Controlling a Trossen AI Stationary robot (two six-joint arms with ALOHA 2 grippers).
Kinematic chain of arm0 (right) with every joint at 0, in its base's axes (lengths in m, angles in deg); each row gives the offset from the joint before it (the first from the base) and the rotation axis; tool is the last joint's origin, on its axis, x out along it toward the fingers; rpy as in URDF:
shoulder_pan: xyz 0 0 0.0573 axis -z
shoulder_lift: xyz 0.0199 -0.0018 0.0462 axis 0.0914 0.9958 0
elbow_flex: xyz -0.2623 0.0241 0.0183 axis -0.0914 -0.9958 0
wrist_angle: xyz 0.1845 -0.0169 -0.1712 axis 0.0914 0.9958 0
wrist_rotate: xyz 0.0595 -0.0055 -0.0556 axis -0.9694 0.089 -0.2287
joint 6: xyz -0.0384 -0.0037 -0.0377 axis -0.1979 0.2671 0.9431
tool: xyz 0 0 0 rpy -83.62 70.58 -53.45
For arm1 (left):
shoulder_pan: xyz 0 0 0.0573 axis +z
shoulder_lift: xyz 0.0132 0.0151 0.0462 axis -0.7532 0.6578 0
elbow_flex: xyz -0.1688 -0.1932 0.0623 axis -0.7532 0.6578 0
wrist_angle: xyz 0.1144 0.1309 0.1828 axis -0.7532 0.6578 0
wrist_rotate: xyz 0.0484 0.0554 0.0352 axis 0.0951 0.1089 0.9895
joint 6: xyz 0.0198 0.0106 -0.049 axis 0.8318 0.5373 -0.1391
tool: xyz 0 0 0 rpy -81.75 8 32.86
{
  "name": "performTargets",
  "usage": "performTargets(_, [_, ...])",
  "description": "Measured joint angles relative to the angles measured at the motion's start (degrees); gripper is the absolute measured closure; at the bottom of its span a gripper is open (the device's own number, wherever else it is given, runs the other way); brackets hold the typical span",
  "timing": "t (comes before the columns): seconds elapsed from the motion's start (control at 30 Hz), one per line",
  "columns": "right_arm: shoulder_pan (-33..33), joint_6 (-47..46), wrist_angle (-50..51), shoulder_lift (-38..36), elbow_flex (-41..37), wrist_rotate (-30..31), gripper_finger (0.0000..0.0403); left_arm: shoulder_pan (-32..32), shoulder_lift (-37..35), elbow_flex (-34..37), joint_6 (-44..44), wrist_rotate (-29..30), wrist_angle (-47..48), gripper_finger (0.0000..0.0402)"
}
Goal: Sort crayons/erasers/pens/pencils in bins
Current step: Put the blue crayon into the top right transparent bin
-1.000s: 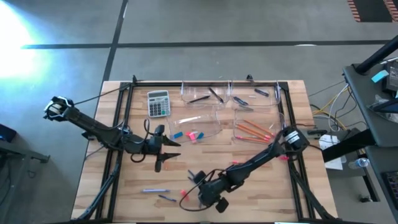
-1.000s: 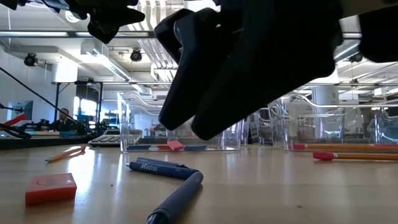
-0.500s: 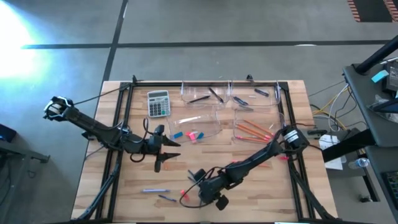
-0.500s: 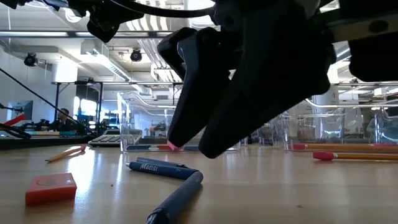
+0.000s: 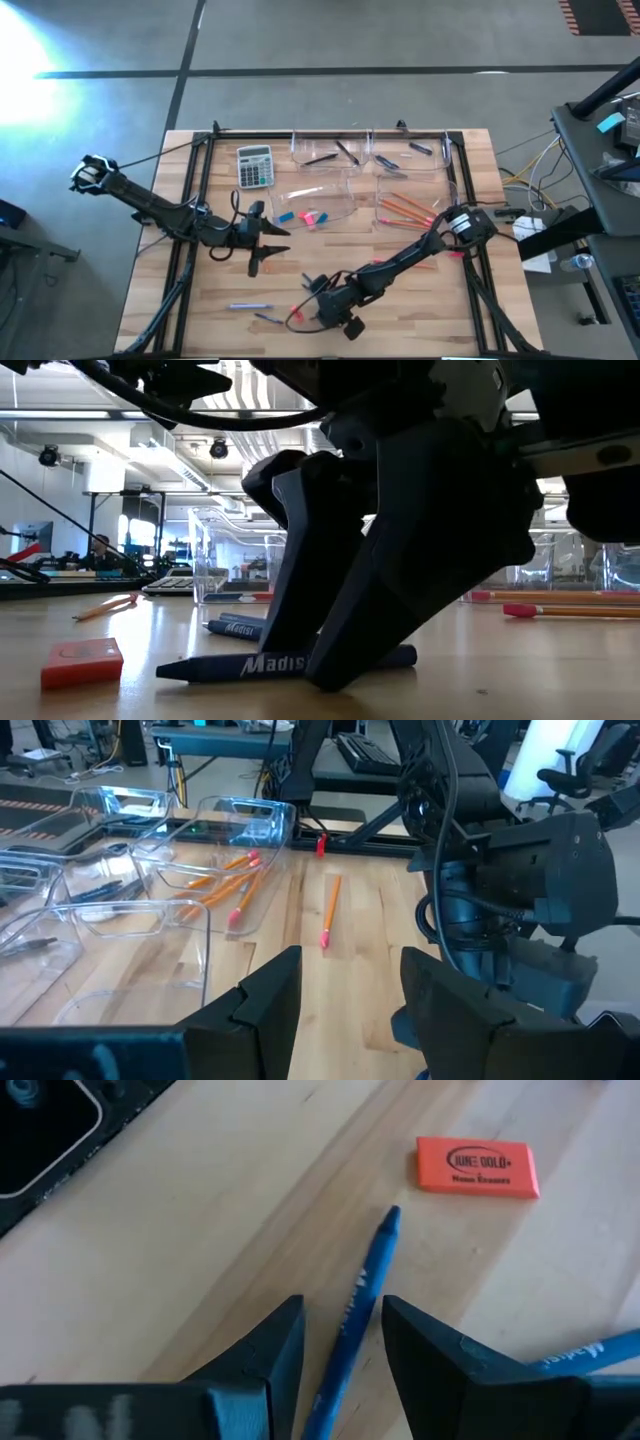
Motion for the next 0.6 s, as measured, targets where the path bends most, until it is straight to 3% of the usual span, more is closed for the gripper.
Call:
performTargets(0.23, [0.1, -4.3, 3.1, -0.3, 0.1, 0.2, 0.0286, 0.0, 0.0, 0.0, 0.0, 0.0, 0.0, 0.0243])
performTargets(0.6, [0.2, -4.4, 4.9, -0.4, -0.1, 0.4, 0.0371, 0.0, 0.0, 0.0, 0.0, 0.0, 0.0, 0.0243])
